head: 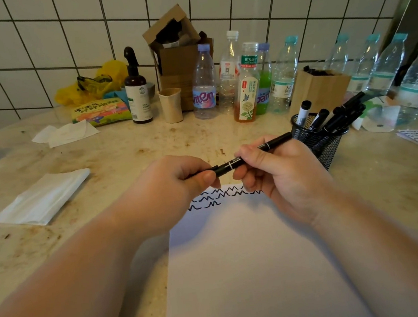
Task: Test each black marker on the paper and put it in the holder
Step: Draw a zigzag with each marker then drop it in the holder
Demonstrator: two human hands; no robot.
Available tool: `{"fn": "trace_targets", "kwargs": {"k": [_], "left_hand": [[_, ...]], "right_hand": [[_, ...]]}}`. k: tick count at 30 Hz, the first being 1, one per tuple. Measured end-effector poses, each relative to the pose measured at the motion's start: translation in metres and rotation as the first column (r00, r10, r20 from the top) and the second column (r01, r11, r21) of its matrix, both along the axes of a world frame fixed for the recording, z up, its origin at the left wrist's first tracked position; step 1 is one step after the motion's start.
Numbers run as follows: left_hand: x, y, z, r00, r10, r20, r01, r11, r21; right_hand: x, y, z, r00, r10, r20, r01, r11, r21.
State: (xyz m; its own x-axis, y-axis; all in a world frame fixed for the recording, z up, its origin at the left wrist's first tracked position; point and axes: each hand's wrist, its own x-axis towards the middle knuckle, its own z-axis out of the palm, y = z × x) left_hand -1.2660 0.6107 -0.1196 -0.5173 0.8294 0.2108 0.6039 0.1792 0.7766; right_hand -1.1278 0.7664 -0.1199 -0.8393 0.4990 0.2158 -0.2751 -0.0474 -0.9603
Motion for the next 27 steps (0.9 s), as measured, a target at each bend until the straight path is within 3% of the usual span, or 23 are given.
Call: {"fn": "trace_targets", "kwargs": {"k": [4,11,18,27], "left_hand": [[0.002,0.004,-0.001,0.994,-0.008,0.112,0.003,0.999,0.041],[-0.008,0.012,-0.01,0.968,0.244,-0.067,-0.248,0.966,-0.072],[-0.009,0.004,-0.013,0.963,0.243,-0.121,-0.261,0.95,-0.169],[-0.009,0.006,-0.014,0.943,0.276,-0.185,-0.309,0.935,-0.177]], "right_hand": [[-0.003,-0.001,-0.001,0.999,-0.042,-0.004,0.043,0.995,0.095],[0.001,-0.005,0.007,0.956,-0.279,-0.09,0.293,0.917,0.272],[0.031,0.013,0.059,0.872,-0.49,-0.001,0.471,0.837,0.279],[0.063,0.055,0.081,0.725,-0.688,-0.016,0.587,0.606,0.536]]}}
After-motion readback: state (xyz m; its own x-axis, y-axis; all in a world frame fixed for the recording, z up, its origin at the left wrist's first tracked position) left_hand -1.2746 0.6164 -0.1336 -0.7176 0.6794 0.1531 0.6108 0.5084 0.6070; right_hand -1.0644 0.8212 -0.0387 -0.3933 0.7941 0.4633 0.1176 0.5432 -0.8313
